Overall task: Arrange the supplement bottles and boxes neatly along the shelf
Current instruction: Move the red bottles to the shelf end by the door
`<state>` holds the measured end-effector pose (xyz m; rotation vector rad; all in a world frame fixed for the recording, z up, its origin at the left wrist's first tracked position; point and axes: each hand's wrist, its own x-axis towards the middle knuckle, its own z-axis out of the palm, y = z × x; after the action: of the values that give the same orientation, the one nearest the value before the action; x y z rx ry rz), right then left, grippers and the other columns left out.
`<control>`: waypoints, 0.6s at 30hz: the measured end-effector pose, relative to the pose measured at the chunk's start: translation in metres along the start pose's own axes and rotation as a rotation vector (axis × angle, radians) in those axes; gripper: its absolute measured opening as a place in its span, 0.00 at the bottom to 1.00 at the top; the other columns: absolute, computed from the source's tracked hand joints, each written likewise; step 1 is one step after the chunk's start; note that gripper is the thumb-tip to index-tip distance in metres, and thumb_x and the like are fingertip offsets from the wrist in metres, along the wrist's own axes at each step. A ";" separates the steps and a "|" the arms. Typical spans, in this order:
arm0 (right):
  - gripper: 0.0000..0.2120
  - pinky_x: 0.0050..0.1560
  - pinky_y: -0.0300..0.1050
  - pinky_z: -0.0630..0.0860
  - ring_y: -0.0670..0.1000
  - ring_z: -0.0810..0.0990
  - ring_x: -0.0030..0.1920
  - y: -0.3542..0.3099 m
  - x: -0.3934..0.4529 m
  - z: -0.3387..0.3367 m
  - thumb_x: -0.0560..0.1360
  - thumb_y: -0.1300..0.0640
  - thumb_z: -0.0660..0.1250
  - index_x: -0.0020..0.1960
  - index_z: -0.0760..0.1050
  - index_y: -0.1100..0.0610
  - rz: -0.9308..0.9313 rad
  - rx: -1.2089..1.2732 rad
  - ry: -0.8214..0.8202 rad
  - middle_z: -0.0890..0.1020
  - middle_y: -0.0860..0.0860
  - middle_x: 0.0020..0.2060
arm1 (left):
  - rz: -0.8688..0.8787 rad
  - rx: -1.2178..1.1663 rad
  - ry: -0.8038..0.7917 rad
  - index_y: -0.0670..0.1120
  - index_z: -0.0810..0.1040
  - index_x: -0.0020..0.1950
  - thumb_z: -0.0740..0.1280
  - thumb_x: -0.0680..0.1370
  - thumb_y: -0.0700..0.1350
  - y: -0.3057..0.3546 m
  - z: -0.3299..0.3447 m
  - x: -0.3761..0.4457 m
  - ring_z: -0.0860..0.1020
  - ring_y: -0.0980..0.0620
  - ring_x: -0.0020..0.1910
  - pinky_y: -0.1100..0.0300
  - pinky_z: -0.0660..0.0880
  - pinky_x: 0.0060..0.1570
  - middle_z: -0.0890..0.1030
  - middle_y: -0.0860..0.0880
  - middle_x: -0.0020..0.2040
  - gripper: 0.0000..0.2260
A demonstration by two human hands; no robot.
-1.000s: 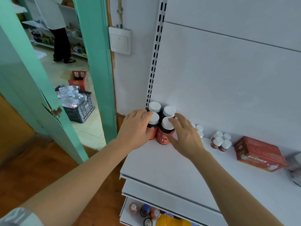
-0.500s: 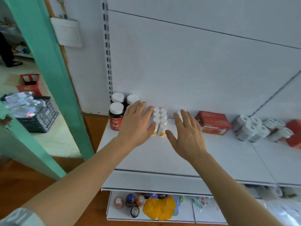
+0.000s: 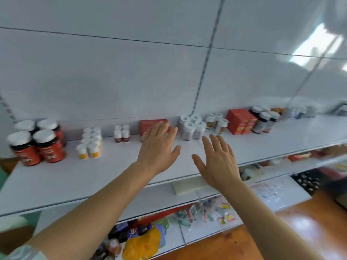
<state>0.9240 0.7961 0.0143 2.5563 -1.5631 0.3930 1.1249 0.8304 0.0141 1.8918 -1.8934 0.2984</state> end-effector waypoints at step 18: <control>0.34 0.78 0.54 0.52 0.56 0.52 0.79 0.359 -0.045 -0.021 0.80 0.35 0.50 0.79 0.54 0.53 0.513 -0.087 0.020 0.59 0.53 0.78 | 0.392 -0.188 -0.166 0.48 0.64 0.75 0.55 0.78 0.60 0.334 0.157 0.185 0.59 0.42 0.75 0.45 0.58 0.73 0.64 0.43 0.76 0.29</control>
<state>0.5830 0.6747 0.0096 2.0535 -2.1655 0.3828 0.7776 0.6068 0.0122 1.4556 -2.3118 0.0790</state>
